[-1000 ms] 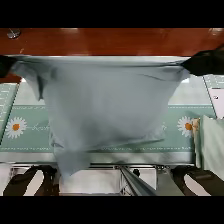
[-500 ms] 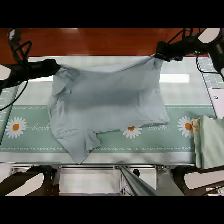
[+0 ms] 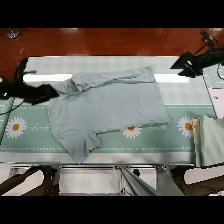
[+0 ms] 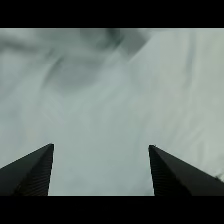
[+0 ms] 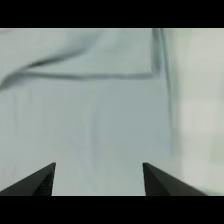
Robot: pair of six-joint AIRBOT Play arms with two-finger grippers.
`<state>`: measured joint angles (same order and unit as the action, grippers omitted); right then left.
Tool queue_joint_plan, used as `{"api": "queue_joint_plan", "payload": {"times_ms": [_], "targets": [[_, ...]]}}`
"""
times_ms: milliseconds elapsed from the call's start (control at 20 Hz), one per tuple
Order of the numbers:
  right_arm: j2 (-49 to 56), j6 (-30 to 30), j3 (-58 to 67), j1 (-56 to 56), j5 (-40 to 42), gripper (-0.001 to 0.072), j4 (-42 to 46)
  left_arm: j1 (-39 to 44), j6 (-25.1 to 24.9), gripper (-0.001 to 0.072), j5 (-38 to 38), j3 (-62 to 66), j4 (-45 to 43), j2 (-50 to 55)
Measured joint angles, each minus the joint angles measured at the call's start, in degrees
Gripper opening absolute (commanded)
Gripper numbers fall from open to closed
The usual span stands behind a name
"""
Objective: Fold the shirts.
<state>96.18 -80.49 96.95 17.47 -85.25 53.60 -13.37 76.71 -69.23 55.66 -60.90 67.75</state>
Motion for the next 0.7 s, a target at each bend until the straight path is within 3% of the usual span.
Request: {"api": "queue_joint_plan", "payload": {"times_ms": [200, 350, 700], "targets": [[-11.3, 3.2, -18.8, 5.9, 3.6, 0.0626, 0.7, -10.9, -0.2, 0.0701, -4.5, -15.3, -1.7, -6.5], [-19.7, 7.1, -33.5, 6.6, 7.9, 0.0626, -2.8, -18.4, -1.6, 0.0701, -5.2, -25.6, 5.3, -9.2], [-26.8, 11.3, -47.6, 2.7, 14.1, 0.0626, -6.2, -23.3, -5.4, 0.0701, -4.0, -33.5, 11.0, -10.6]]}}
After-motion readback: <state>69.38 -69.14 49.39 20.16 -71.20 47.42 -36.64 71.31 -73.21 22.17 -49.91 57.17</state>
